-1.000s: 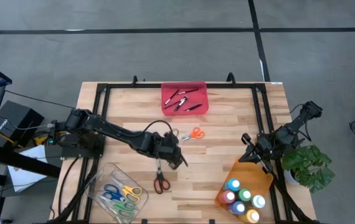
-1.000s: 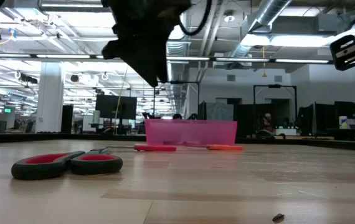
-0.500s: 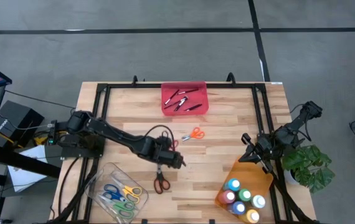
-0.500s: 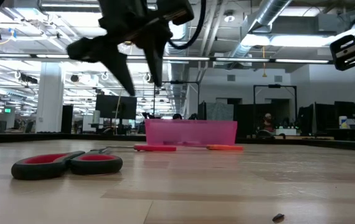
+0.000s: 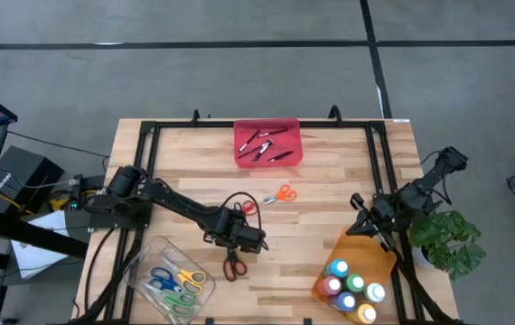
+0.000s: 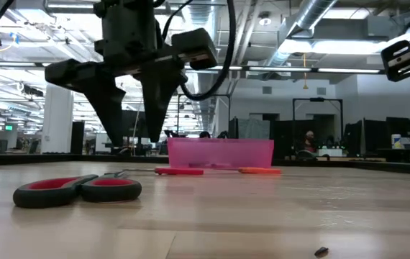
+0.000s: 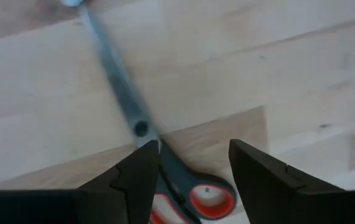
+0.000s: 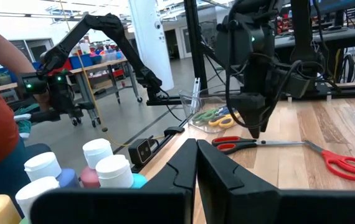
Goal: Pick & Place Paint Supplies
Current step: Put the black scissors into the transparent bin
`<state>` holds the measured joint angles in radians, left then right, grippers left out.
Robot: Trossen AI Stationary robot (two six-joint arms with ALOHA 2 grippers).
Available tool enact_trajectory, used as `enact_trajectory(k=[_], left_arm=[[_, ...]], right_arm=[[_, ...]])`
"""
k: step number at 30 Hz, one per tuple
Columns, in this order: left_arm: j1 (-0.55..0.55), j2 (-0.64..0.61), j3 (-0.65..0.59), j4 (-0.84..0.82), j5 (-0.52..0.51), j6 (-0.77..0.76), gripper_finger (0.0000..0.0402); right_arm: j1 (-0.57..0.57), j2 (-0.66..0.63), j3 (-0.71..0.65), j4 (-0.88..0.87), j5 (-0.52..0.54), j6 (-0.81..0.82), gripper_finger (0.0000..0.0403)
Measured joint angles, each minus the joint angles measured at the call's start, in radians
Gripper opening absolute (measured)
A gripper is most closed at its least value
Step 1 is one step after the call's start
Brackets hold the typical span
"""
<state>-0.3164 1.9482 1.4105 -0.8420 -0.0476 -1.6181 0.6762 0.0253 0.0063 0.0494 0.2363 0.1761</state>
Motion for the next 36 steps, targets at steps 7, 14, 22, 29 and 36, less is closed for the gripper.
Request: enact_trajectory(k=[7,14,22,29,36], left_arm=[[0.012,0.017,0.000,-0.042,-0.024,-0.040,0.0192],[0.025,0.022,-0.061,-0.025,-0.011,-0.121,0.0193],[0.037,0.022,-0.142,0.050,0.069,-0.195,0.0180],[0.056,0.020,-0.149,0.056,0.071,-0.198,0.0125],[0.066,0.020,-0.150,0.065,0.046,-0.198,0.0050]], right_arm=[[0.000,0.000,0.000,0.000,0.000,0.000,0.0008],[0.000,0.000,0.000,0.000,0.000,0.000,0.0008],[0.000,0.000,0.000,0.000,0.000,0.000,0.0008],[0.000,0.000,0.000,0.000,0.000,0.000,0.0008],[0.000,0.000,0.000,0.000,0.000,0.000,0.0008]])
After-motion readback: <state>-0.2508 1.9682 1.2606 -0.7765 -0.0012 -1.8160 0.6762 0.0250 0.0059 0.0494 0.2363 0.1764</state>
